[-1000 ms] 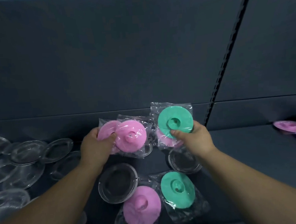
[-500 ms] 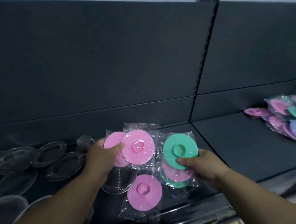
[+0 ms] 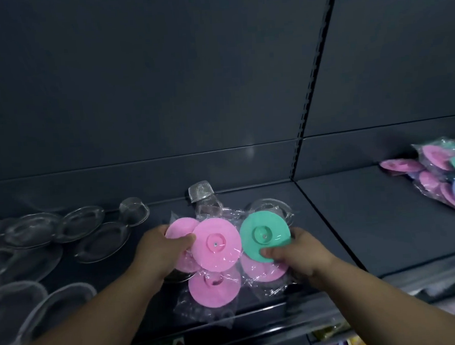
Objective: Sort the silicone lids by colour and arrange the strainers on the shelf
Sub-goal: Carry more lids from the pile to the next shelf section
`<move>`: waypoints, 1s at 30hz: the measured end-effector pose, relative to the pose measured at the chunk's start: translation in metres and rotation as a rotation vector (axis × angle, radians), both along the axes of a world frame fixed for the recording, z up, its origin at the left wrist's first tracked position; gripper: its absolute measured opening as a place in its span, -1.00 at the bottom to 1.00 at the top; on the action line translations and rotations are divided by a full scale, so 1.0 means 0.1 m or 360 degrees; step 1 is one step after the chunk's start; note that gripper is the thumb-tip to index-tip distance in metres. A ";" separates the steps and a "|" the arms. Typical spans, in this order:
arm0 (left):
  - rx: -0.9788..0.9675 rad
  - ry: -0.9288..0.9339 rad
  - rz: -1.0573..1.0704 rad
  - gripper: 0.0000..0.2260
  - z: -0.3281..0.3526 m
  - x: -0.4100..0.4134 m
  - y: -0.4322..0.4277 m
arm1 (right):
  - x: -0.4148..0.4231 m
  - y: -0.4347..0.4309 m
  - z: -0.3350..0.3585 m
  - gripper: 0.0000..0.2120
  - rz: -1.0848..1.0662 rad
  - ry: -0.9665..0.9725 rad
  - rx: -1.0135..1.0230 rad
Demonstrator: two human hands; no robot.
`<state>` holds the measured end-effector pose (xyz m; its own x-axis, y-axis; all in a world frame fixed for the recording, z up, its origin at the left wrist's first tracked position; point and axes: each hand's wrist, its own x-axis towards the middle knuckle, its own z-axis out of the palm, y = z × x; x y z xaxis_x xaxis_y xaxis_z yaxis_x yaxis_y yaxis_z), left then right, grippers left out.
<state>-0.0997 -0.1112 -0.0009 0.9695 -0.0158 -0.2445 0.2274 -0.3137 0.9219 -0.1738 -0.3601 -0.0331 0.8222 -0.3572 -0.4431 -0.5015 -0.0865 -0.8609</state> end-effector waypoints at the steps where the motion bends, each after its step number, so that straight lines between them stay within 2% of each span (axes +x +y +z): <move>1: -0.0035 0.0031 -0.0001 -0.84 0.02 -0.02 0.02 | 0.01 -0.02 0.01 -0.32 -0.0009 -0.0009 0.0091; 2: -0.0056 0.0059 -0.0010 -0.85 0.04 -0.05 0.04 | 0.02 -0.05 0.01 -0.35 -0.0018 -0.0019 0.0156; 5: -0.0075 0.0113 0.0003 -0.87 0.05 -0.16 0.07 | 0.03 -0.12 0.09 -0.60 -0.0009 -0.0045 0.0222; 14: -0.0001 0.0230 0.0328 -0.83 -0.20 -0.66 -0.05 | 0.05 -0.22 0.20 -0.76 -0.0068 -0.0244 0.0485; 17: 0.0114 0.0205 0.0395 -0.70 -0.26 -0.83 -0.13 | 0.03 -0.29 0.12 -0.72 -0.0019 -0.0241 0.0396; 19: 0.0218 0.0168 0.0395 -0.43 -0.28 -0.89 -0.18 | 0.01 -0.33 0.06 -0.70 0.0054 -0.0221 0.0243; 21: 0.0304 0.0172 0.0390 -0.27 -0.26 -0.90 -0.27 | -0.01 -0.36 0.03 -0.67 0.0169 -0.0204 -0.0028; 25: 0.0447 0.0191 0.0388 -0.20 -0.19 -0.91 -0.46 | -0.04 -0.38 0.05 -0.56 0.0421 -0.0148 -0.0551; 27: 0.0425 0.0181 0.0406 -0.19 -0.20 -0.91 -0.52 | -0.07 -0.39 0.09 -0.61 0.0517 -0.0133 -0.0590; 30: 0.0328 0.0178 0.0458 -0.26 -0.20 -0.94 -0.55 | -0.13 -0.43 0.08 -0.72 0.0535 -0.0129 -0.0433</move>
